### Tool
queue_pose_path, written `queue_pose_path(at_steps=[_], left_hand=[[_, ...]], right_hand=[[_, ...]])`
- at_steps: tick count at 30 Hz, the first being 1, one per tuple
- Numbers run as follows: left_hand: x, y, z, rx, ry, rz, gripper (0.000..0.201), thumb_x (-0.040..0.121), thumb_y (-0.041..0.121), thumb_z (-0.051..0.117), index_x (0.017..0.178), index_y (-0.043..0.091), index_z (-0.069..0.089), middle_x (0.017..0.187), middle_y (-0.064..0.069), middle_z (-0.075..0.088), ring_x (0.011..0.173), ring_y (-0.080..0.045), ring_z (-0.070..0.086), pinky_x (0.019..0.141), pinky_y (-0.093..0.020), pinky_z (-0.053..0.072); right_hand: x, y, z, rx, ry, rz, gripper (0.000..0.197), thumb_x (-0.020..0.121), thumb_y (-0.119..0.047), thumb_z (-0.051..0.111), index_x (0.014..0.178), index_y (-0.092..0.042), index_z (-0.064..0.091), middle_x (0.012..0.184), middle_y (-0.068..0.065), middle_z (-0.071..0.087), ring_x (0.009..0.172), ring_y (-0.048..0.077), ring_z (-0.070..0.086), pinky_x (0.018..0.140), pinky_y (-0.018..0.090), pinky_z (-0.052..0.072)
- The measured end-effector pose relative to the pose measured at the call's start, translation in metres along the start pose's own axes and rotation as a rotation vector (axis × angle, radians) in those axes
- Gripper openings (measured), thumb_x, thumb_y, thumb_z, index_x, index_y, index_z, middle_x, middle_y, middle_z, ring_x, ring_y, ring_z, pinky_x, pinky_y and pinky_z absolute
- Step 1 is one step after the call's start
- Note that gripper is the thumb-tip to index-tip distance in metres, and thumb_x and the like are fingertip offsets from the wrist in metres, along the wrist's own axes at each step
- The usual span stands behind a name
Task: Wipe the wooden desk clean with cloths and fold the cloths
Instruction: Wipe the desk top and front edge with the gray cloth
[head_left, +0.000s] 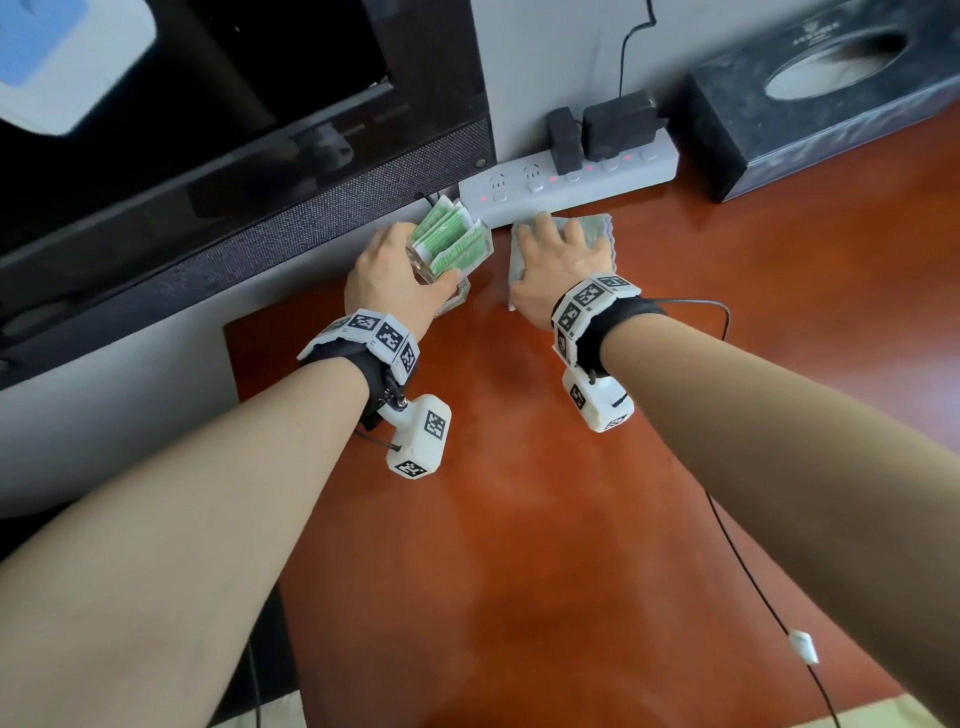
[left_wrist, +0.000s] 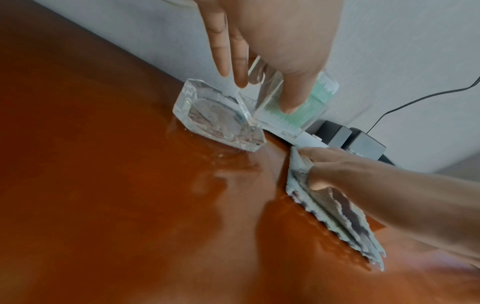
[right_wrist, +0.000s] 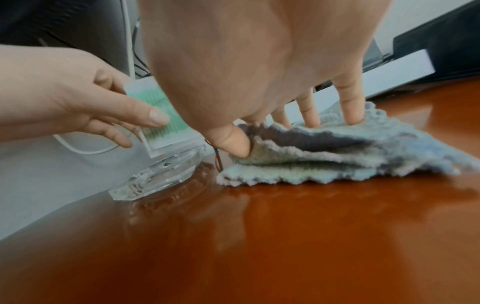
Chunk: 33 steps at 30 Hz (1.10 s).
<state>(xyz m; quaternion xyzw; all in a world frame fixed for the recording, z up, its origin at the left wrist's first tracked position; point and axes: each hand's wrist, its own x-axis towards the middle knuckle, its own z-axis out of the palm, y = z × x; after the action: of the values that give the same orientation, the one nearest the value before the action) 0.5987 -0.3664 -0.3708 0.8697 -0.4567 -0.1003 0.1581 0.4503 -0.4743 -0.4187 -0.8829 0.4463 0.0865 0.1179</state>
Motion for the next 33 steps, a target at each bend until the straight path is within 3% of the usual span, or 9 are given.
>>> queue_pose_path(at_steps=[3,7,14,22,33], left_hand=[[0.000,0.000,0.001,-0.004,0.003,-0.001,0.054,0.077,0.047,0.076,0.118,0.017,0.059,0.117,-0.003,0.063,0.109,-0.026,0.059,0.089,-0.038,0.048],[0.000,0.002,0.000,-0.002,-0.002,0.001,0.054,0.077,0.047,0.076,0.118,0.018,0.058,0.117,-0.003,0.063,0.108,-0.025,0.060,0.088,-0.037,0.047],[-0.001,-0.001,0.002,-0.012,-0.005,0.003,0.054,0.076,0.048,0.076,0.117,0.017,0.059,0.117,-0.003,0.063,0.108,-0.025,0.060,0.088,-0.038,0.049],[-0.001,-0.008,-0.002,-0.014,0.005,-0.009,0.054,0.077,0.047,0.076,0.118,0.017,0.059,0.117,-0.003,0.064,0.108,-0.025,0.060,0.089,-0.039,0.050],[-0.001,-0.014,-0.012,-0.002,0.011,-0.015,0.054,0.078,0.048,0.075,0.119,0.017,0.058,0.117,-0.003,0.063,0.109,-0.025,0.060,0.086,-0.036,0.048]], right_hand=[[-0.002,0.017,0.001,-0.007,0.005,0.098,0.064,0.084,-0.042,0.048,0.141,-0.017,0.033,0.137,0.004,0.036,0.122,0.030,0.036,0.091,0.048,0.034],[-0.001,0.055,-0.003,-0.033,0.019,0.250,0.070,0.085,-0.052,0.042,0.141,-0.012,0.032,0.136,0.008,0.036,0.120,0.033,0.036,0.090,0.049,0.033],[0.005,0.105,-0.012,-0.031,0.051,0.375,0.070,0.084,-0.051,0.038,0.140,-0.010,0.034,0.135,0.010,0.036,0.119,0.035,0.036,0.094,0.051,0.032],[0.000,0.075,-0.004,0.007,0.021,0.361,0.070,0.076,-0.045,0.045,0.135,-0.009,0.033,0.140,0.009,0.033,0.120,0.037,0.036,0.085,0.049,0.036],[-0.006,-0.016,0.002,0.052,-0.079,0.129,0.073,0.075,-0.036,0.047,0.142,-0.014,0.027,0.150,0.007,0.026,0.130,0.038,0.029,0.096,0.054,0.035]])
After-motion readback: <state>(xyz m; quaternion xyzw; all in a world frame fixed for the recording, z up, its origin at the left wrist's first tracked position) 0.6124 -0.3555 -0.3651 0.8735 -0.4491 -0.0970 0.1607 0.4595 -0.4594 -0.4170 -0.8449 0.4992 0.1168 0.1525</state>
